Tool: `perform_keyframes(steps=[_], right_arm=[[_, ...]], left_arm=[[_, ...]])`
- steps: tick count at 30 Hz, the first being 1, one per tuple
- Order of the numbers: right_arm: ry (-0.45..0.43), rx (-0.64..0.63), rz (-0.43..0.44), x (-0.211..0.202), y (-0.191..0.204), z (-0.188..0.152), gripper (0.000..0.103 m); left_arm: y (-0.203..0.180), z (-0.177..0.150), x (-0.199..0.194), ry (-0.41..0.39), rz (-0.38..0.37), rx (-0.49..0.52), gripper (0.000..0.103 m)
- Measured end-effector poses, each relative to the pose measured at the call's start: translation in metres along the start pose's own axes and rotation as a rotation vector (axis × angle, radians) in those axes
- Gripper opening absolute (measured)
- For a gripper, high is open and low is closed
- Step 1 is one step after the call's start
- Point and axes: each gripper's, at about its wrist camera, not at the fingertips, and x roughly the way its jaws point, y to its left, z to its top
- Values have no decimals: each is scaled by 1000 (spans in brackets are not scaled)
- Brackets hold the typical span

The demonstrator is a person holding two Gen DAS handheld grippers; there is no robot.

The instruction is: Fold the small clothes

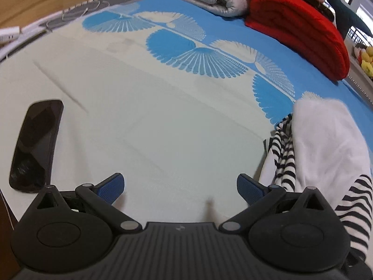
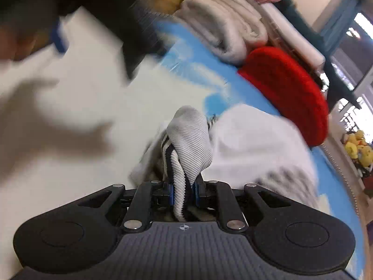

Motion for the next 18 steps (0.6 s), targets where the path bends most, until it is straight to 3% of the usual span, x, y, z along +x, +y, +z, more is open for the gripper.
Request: perform_keyframes(steps=[4,9,12,14,18], right_arm=[[-32,102,4,-7,-11,2,16],[-153,166,35,-38,-23,20,17],[-13,152,92,-2,-10,15,38],[-54,156,107,-4,-8,5,60],[-155,225,157,-57,-38,-1,63]], left_arm=[[-5,-2,-1,8,-10,24,103],[-16,-5,0,3,-19,49,103],[-19,-7,4,13,-20,55,103],[-20,-8,4,15,-39,53,103],[-26,-10,-2,-5,-94,72,103]])
